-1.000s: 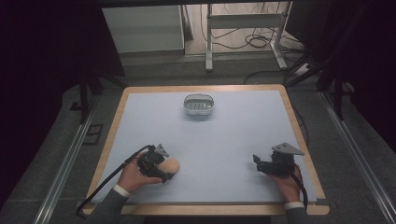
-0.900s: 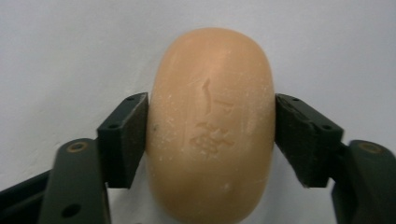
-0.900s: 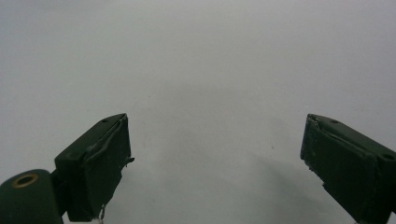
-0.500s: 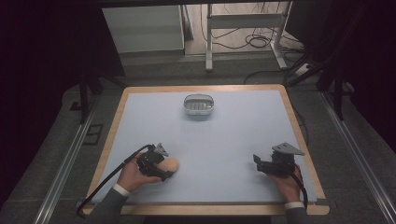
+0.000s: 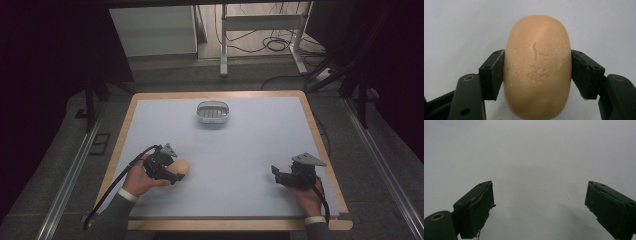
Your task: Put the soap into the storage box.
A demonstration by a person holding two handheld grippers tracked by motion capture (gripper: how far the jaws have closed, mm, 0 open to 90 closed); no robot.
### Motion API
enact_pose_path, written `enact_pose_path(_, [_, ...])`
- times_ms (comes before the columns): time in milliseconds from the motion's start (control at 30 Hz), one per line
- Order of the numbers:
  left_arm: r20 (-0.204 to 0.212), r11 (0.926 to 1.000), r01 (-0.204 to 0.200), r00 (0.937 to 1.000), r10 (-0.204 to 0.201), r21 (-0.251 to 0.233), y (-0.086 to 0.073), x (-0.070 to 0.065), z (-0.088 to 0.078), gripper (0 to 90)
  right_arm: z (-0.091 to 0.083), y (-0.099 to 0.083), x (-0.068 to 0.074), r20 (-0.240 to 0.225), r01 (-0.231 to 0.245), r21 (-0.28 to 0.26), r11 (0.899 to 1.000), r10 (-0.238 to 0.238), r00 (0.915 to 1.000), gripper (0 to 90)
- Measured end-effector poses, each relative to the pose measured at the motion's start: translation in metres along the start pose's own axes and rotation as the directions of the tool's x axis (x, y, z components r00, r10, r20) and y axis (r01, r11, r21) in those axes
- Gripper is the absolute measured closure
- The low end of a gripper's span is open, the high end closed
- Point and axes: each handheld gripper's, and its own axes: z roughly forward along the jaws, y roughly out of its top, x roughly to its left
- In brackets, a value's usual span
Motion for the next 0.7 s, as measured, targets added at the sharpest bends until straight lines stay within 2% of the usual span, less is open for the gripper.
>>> enact_pose_path(467, [0.005,0.9998,0.000,1.0000,0.000,-0.020,0.014,0.008,-0.003,32.8,0.000,0.000,0.000,-0.001,-0.004,-0.002,1.000,0.004,1.0000,8.5])
enact_pose_path(700, [-0.008,0.9996,-0.002,1.0000,0.002,-0.028,0.024,0.014,-0.006,32.8,0.000,0.000,0.000,0.000,-0.004,0.000,1.000,0.004,1.0000,8.5])
